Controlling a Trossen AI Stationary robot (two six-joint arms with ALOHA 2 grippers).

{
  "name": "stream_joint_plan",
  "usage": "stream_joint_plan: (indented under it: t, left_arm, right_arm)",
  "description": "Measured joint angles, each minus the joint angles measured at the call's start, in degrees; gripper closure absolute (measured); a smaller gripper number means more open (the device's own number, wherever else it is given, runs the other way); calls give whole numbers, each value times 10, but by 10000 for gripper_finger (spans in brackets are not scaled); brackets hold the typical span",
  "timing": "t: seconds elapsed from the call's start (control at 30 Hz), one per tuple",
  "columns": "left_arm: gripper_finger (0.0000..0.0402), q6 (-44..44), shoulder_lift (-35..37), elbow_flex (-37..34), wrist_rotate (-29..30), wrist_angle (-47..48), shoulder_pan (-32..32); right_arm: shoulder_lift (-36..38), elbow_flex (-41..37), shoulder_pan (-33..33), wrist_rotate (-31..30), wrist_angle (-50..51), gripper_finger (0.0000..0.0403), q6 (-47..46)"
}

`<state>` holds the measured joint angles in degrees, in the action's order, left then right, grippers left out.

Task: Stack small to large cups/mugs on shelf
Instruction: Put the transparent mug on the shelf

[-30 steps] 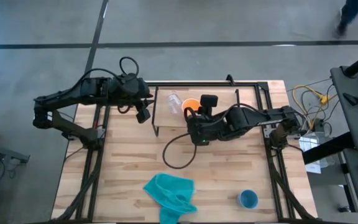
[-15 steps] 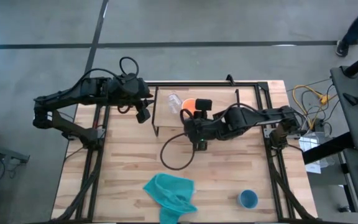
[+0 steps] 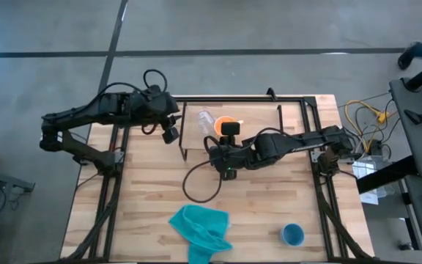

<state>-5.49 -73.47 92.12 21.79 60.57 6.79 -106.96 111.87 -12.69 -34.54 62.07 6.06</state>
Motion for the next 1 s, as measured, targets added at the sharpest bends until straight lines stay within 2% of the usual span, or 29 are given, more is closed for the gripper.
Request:
stream_joint_plan:
  t: [0.27,0.47,0.77,1.0]
  left_arm:
    - [320,4,-27,-7,17,1,7]
    - [320,4,-55,-7,15,1,7]
    - [320,3,-77,-7,15,1,7]
    - [320,-2,-78,-7,-6,0,15]
  right_arm:
    - [0,-46,0,0,-112,287,30]
    - [0,-54,0,-3,-116,285,35]
    - [0,-65,0,-47,-116,294,39]
    - [0,-66,1,-81,-151,294,107]
